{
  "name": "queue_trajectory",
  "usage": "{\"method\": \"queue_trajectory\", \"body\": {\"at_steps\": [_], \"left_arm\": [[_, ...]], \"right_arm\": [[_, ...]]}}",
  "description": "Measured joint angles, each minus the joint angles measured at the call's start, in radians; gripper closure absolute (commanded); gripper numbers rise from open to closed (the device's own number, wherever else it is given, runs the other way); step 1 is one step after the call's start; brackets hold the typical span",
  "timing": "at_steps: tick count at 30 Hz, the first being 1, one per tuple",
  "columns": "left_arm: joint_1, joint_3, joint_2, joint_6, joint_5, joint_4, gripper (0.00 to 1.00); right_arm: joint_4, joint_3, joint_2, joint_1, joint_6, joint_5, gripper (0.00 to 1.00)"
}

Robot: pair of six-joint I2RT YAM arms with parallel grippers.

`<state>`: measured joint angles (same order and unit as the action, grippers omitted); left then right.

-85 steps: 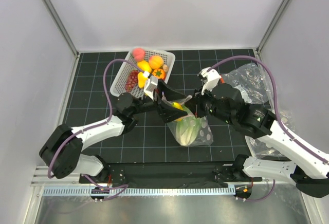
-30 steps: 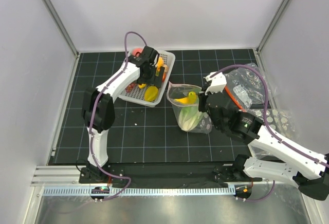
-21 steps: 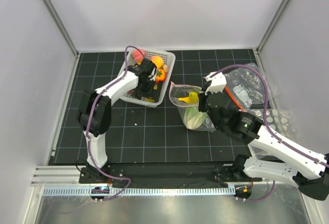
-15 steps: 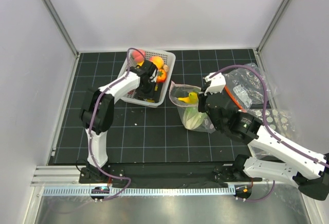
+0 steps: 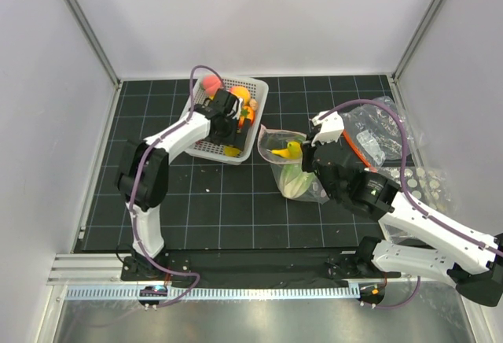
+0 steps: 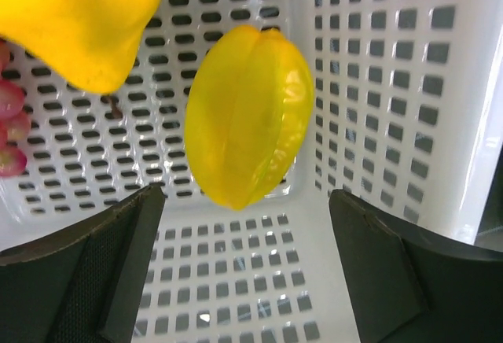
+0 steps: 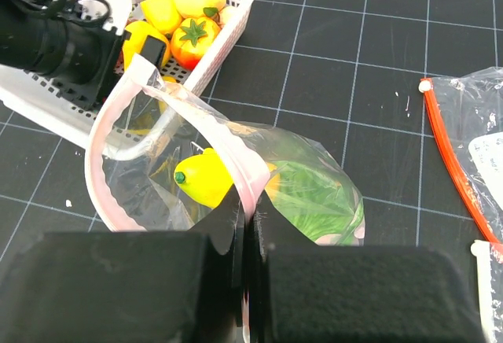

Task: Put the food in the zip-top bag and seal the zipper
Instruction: Pick up the fake fruit from the bin.

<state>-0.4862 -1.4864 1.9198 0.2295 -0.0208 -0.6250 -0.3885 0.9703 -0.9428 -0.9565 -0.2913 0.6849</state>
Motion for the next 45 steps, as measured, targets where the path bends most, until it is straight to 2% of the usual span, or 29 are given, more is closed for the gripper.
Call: {"method": "queue_trajectory", "body": {"at_steps": [6,10,11,13,18,22,23,25,26,29,37,45], "left_arm": [[0.0,-0.053,0.088,-0.003,-0.018,-0.015,0.31],[0.0,-0.053,0.11,0.004,-0.037,-0.038,0.55],[0.0,-0.053,0.11,0.006,-0.046,-0.043,0.58],[0.0,-0.061,0.11,0.006,-0.061,-0.051,0.64],[0.0,-0.063,0.062,0.002,-0.07,-0.055,0.68],[0.002,0.011,-0.116,-0.008,-0.066,-0.015,0.72],[0.002,0.028,-0.168,-0.01,-0.063,-0.006,0.72],[0.002,0.045,-0.252,-0.021,-0.06,0.018,0.45],[0.003,0.046,-0.279,-0.021,-0.057,0.035,0.25],[0.007,0.043,-0.283,-0.014,-0.05,0.068,0.01],[0.059,0.026,-0.055,-0.035,-0.047,0.063,0.0],[0.089,-0.024,0.037,-0.104,-0.04,0.048,0.0]], "right_arm": [[0.0,-0.002,0.0,0.0,0.0,0.0,0.99],[0.0,-0.002,0.0,0.0,0.0,0.0,0.99],[0.0,-0.002,0.0,0.0,0.0,0.0,0.99],[0.0,-0.004,0.002,0.0,0.0,0.0,0.99],[0.002,-0.011,0.013,0.0,0.0,0.0,0.99],[0.006,-0.015,0.014,0.0,-0.001,0.002,0.99],[0.006,-0.016,0.014,0.0,-0.001,0.002,0.99],[0.008,-0.017,0.014,0.0,-0.001,0.004,0.99],[0.008,-0.017,0.014,0.0,0.0,0.005,0.99],[0.013,-0.019,0.014,0.0,-0.001,0.008,0.99],[0.015,-0.019,0.013,0.0,0.0,0.008,0.99],[0.015,-0.019,0.013,0.0,0.0,0.006,0.99]]}}
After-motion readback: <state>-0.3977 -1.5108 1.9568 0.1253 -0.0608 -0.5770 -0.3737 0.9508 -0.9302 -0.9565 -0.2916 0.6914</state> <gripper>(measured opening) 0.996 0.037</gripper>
